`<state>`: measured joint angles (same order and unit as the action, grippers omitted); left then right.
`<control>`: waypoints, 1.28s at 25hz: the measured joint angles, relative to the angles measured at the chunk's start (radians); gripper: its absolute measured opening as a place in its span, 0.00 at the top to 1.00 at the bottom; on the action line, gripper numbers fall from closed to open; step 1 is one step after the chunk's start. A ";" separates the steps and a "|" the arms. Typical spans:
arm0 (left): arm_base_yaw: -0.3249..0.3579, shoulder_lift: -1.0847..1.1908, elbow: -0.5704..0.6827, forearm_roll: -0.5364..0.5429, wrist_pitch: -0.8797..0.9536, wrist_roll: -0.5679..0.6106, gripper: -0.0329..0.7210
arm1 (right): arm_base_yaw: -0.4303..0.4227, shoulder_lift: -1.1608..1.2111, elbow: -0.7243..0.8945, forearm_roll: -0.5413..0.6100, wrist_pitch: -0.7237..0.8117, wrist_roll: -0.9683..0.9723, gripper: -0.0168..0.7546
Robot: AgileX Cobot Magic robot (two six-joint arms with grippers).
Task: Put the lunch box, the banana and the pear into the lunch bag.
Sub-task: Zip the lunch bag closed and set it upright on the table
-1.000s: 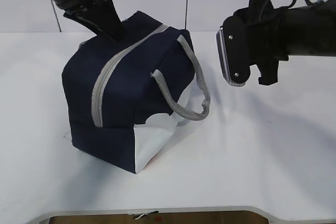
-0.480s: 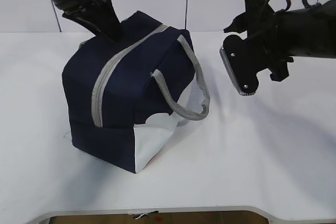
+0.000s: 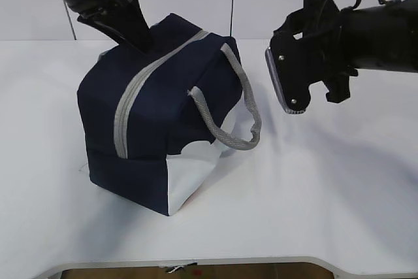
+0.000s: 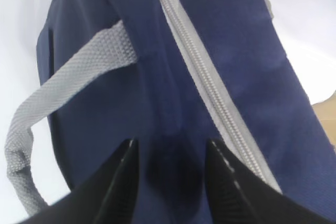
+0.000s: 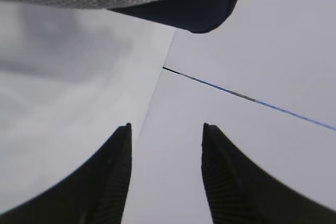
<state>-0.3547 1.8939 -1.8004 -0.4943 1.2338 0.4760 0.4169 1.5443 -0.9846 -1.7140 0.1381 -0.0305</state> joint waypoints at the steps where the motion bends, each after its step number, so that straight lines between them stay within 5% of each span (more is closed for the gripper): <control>1: 0.000 0.000 0.000 0.001 0.000 0.000 0.54 | 0.003 -0.001 0.002 0.038 0.000 0.000 0.50; 13: 0.000 0.000 0.000 0.002 0.000 -0.011 0.54 | 0.043 -0.058 0.079 0.467 0.196 0.000 0.50; 25: 0.000 -0.014 0.000 0.003 0.000 -0.094 0.54 | 0.088 -0.202 0.064 1.218 0.410 0.002 0.50; 32: 0.000 -0.050 0.000 0.028 0.002 -0.108 0.54 | 0.088 -0.263 0.014 1.545 0.556 0.002 0.50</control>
<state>-0.3547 1.8437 -1.8004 -0.4661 1.2361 0.3681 0.5053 1.2809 -0.9706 -0.1688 0.6939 -0.0283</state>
